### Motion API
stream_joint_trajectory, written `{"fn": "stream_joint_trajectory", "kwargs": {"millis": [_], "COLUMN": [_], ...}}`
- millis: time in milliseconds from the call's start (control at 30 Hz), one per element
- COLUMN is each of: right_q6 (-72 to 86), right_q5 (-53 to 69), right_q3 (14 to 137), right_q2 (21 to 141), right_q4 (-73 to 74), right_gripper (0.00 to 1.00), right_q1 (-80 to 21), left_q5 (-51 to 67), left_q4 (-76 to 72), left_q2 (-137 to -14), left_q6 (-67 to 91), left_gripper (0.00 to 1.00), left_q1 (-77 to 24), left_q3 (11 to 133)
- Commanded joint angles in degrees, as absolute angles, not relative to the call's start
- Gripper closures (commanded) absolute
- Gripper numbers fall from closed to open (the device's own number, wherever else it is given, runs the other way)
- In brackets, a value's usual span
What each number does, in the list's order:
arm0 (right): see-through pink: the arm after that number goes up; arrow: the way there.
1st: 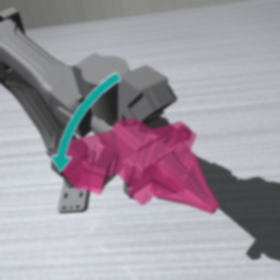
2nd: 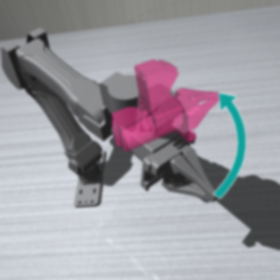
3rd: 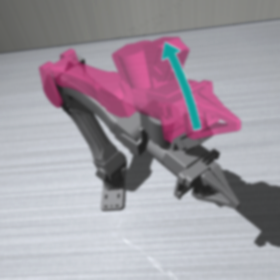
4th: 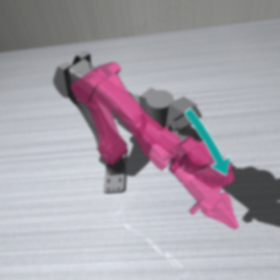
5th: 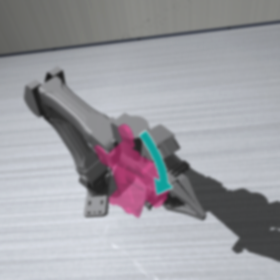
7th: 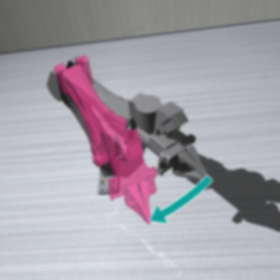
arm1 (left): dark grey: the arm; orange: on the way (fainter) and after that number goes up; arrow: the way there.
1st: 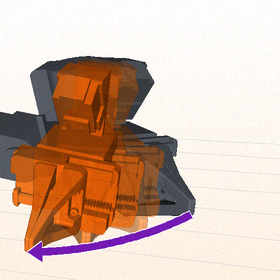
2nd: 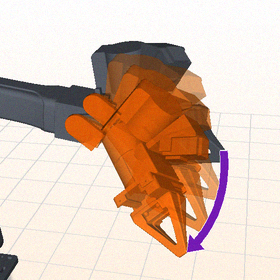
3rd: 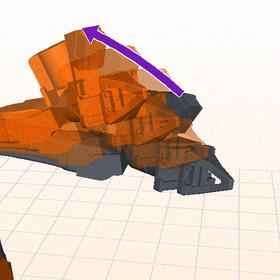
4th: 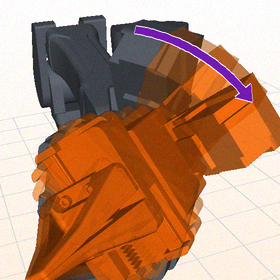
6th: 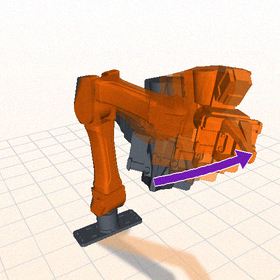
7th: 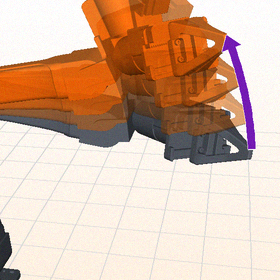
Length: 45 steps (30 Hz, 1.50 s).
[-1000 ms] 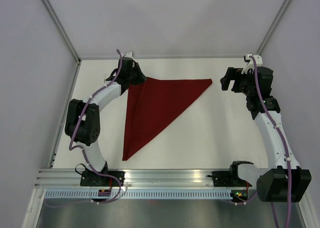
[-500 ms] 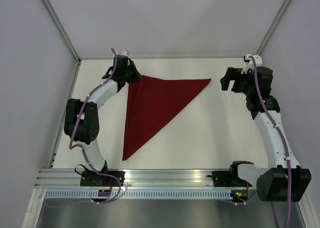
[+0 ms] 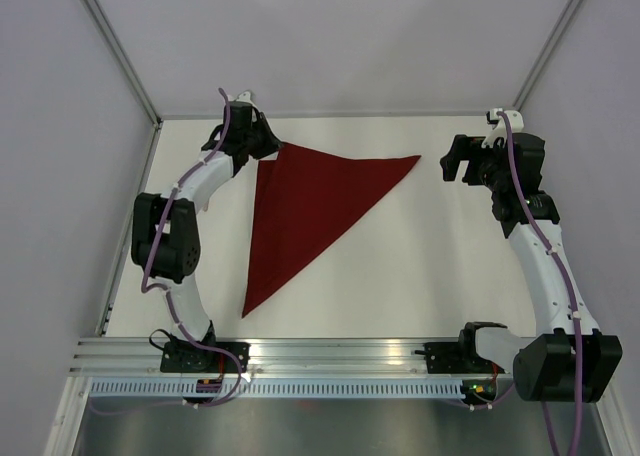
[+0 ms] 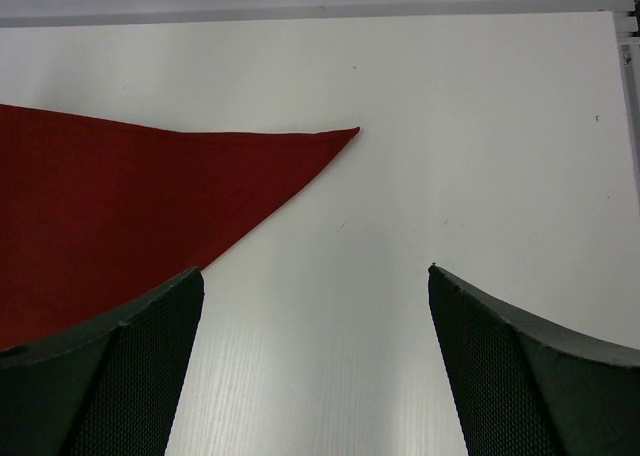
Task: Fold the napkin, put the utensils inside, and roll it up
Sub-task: Fold the napkin at the center of the board.
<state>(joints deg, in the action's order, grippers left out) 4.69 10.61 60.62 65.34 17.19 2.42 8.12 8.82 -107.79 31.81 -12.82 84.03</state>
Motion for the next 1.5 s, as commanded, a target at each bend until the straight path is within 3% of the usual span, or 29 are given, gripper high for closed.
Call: {"fn": "stream_joint_trajectory", "kwargs": {"millis": [0,1267,1467], "right_q6": [4.7,4.4,4.4], "right_q5": [9.9,9.9,9.9], "right_q3": [60.5,60.4,60.4], "right_q2": [65.2,65.8,66.0], "right_q4": [16.3,16.3,16.3], "right_gripper": [0.02,0.02,0.02], "right_q1": [2.5,2.5,2.5], "left_q5": [9.8,7.7,5.6], "left_q4": [10.4,10.3,9.4], "left_q2": [-109.1,-113.5,-115.5], "left_q6": [29.6,29.5,29.4], "left_gripper": [0.98,0.98,0.93], "left_q1": [-12.4,-10.2,-10.0], "left_q3": [87.6,87.1,87.3]}}
